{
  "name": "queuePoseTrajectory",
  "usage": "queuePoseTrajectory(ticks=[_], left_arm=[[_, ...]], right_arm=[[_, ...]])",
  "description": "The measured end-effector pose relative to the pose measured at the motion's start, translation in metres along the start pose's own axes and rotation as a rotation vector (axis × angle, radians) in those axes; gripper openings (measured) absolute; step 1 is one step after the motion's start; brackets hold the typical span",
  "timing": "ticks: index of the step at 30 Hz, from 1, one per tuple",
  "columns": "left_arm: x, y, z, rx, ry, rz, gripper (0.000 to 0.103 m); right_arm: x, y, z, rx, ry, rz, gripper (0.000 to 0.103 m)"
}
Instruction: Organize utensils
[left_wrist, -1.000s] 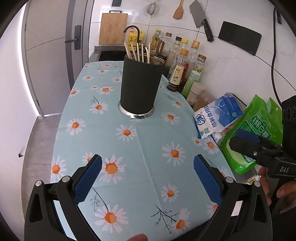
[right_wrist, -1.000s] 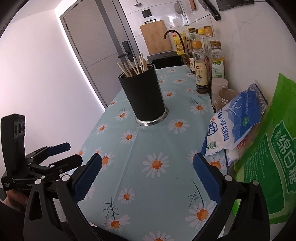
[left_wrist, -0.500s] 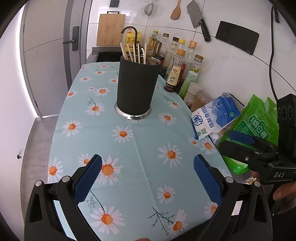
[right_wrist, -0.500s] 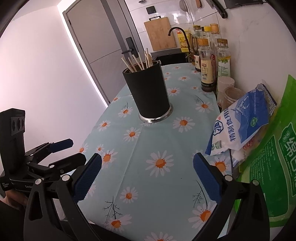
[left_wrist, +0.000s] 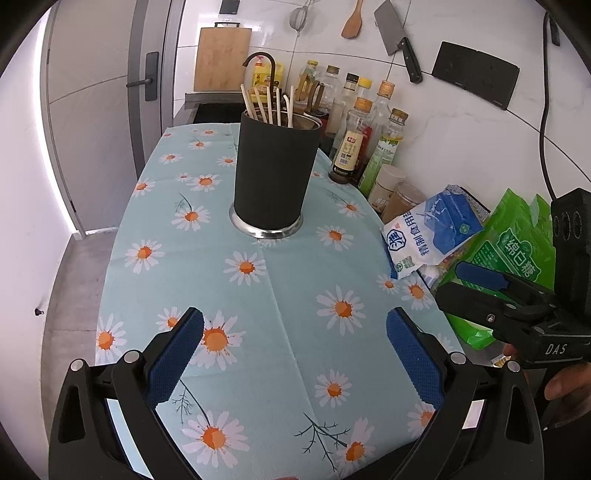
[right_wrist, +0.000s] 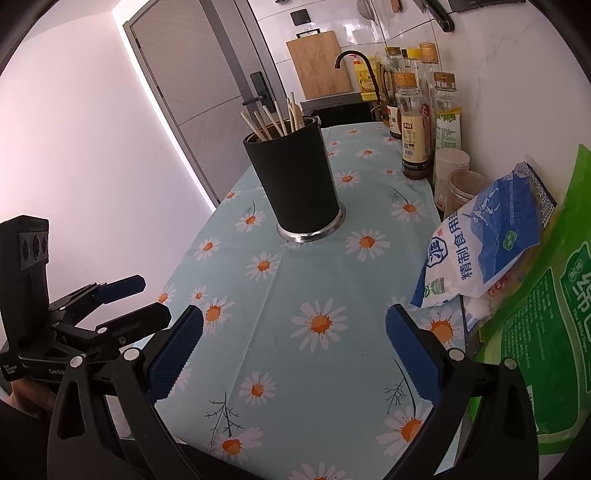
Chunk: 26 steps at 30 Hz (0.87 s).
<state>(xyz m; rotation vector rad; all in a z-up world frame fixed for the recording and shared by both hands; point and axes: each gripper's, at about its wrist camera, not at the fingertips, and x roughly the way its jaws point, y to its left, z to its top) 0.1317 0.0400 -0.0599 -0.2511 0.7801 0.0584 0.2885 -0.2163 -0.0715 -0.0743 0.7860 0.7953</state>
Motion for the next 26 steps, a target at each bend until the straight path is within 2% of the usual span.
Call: queuePoseTrajectory(ticks=[26], left_arm=[[0.0049,-0.0039,-0.0001,0.011,0.007,-0.014,0.096]], right_arm=[[0.0021,0.0009,-0.0004,0.007,0.008,0.003,0.098]])
